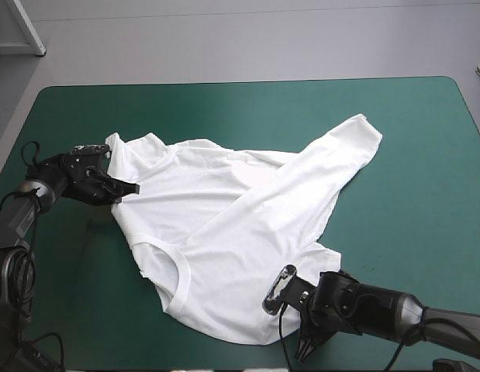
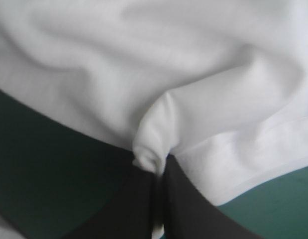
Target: Fold the cloth
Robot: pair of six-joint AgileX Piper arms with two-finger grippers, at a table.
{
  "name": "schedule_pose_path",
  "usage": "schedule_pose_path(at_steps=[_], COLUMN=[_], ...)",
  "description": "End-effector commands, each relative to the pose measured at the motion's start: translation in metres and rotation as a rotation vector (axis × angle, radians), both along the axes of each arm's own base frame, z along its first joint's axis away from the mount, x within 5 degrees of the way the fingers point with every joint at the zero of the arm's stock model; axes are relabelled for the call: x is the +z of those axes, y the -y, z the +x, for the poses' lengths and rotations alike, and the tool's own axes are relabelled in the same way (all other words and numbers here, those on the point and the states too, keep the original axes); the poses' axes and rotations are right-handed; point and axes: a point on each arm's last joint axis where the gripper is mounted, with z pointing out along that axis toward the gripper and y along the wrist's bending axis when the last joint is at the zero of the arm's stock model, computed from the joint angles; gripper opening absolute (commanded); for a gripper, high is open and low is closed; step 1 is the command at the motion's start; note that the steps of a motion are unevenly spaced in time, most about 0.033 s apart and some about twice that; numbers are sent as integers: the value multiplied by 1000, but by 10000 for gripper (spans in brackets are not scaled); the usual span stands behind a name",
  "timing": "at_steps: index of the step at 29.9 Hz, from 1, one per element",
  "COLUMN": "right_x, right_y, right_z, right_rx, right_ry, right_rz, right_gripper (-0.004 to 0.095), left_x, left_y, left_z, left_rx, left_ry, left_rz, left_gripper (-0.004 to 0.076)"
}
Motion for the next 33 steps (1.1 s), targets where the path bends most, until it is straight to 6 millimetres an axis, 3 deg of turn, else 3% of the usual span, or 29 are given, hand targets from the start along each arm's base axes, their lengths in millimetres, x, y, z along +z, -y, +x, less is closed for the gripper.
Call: schedule_pose_path(at_steps=[1, 9, 17, 27, 33], right_x=[38, 152, 249, 371, 415], right_y=[7, 37, 68, 120, 141], right_z=[12, 26, 39, 6, -9], right_rx=[-14, -81, -158, -196, -168], right_ry=[218, 699, 957, 1271, 1427], right_rz=[116, 382, 503, 791, 797], right_gripper=[0, 0, 0, -4, -4], left_x=[49, 131, 213, 337, 392], left_y=[3, 14, 25, 38, 45], left_z=[-5, -32, -80, -156, -196], left_rx=[9, -54, -117, -181, -221], left_ry=[164, 379, 605, 996, 1201], left_rz=[-11, -67, -82, -80, -76], left_gripper=[19, 19, 19, 19, 19])
